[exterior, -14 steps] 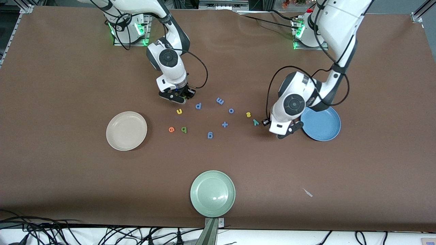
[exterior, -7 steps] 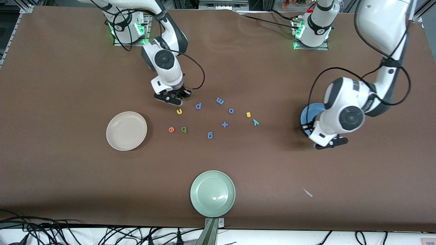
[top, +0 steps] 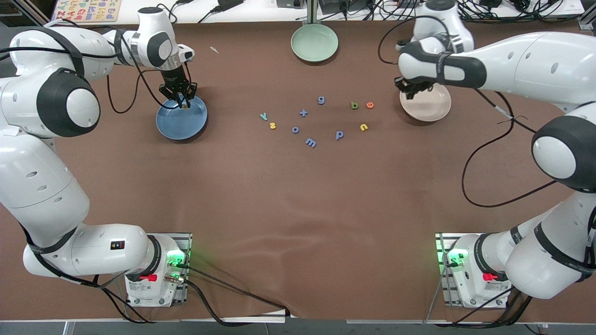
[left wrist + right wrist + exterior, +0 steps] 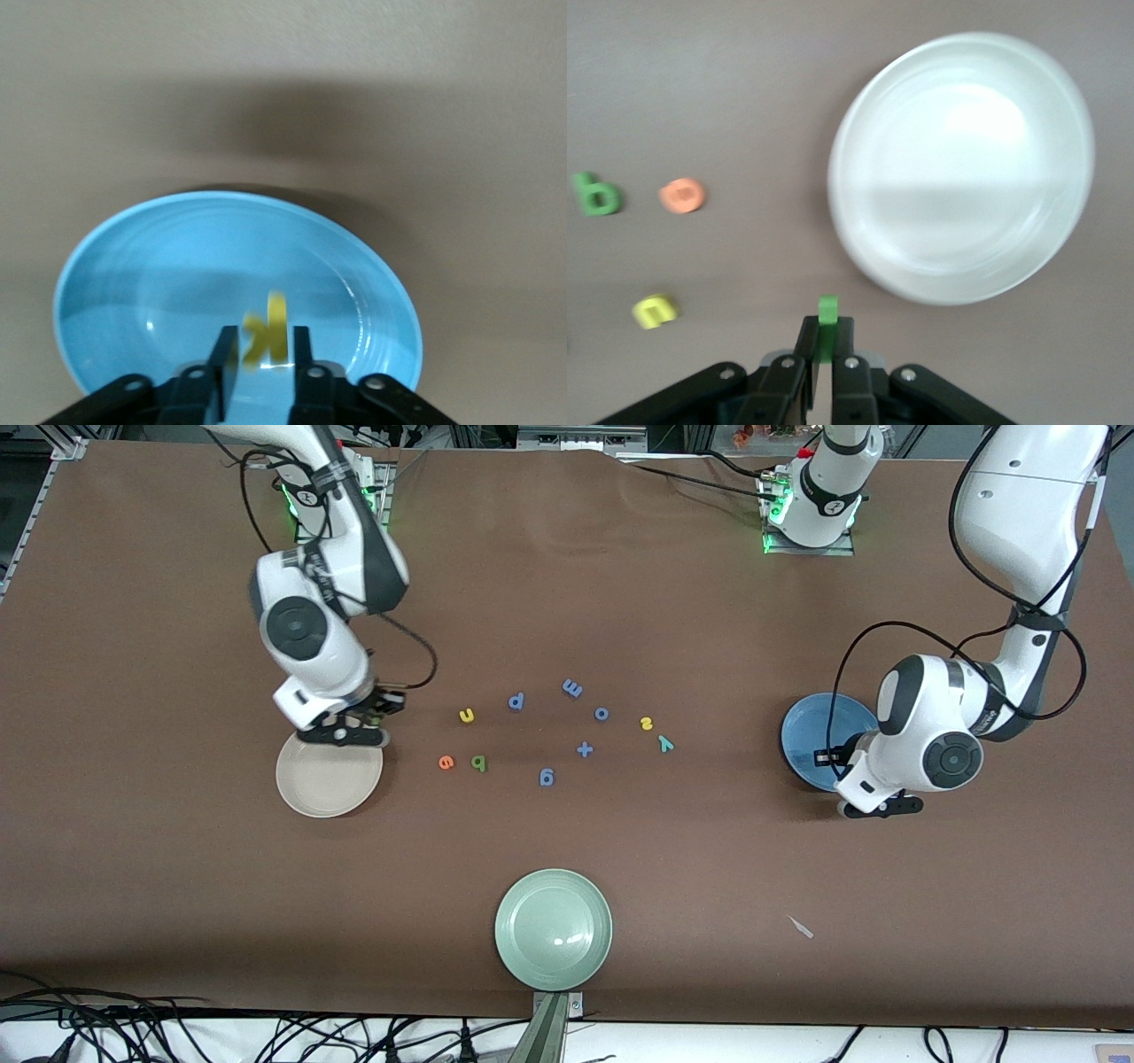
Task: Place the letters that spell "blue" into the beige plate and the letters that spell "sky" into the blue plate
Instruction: 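Place the k on the blue plate while the right gripper drops stick on white plate, then grasp the teal y with the left gripper while the right gripper reaches letters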
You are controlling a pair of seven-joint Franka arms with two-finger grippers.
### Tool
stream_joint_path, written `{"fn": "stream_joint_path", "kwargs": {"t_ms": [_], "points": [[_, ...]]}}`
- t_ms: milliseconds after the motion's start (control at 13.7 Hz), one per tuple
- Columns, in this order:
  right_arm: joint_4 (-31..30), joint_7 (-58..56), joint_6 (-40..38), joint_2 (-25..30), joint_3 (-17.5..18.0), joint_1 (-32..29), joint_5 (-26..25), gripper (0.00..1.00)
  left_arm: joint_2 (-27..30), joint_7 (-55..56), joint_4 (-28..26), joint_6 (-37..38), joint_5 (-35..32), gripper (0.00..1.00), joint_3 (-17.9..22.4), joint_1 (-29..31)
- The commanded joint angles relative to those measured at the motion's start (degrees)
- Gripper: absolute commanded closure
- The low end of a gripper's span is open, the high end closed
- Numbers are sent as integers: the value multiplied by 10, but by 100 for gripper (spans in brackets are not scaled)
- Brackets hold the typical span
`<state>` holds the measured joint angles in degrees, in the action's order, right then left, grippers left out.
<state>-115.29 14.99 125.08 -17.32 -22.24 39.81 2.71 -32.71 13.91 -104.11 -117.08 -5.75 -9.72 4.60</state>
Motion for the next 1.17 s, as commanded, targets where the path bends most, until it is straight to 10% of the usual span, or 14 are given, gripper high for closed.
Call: {"fn": "stream_joint_path", "kwargs": {"t_ms": [0,220,659,1098], "points": [[25,-85,13,-32,1,-47,2,100,17,-7,18,18,-4,0,-21,-5],[32,-132,49,-74,3,-85,8,92,20,28,54,32,7,0,-83,-6],[35,-119,55,-89,9,-81,34,18,-9,244,62,17,-3,0,-123,-111],[63,90,-19,-73,111,-67,74,14,-53,293,59,-69,-29,0,-124,-133]]}}
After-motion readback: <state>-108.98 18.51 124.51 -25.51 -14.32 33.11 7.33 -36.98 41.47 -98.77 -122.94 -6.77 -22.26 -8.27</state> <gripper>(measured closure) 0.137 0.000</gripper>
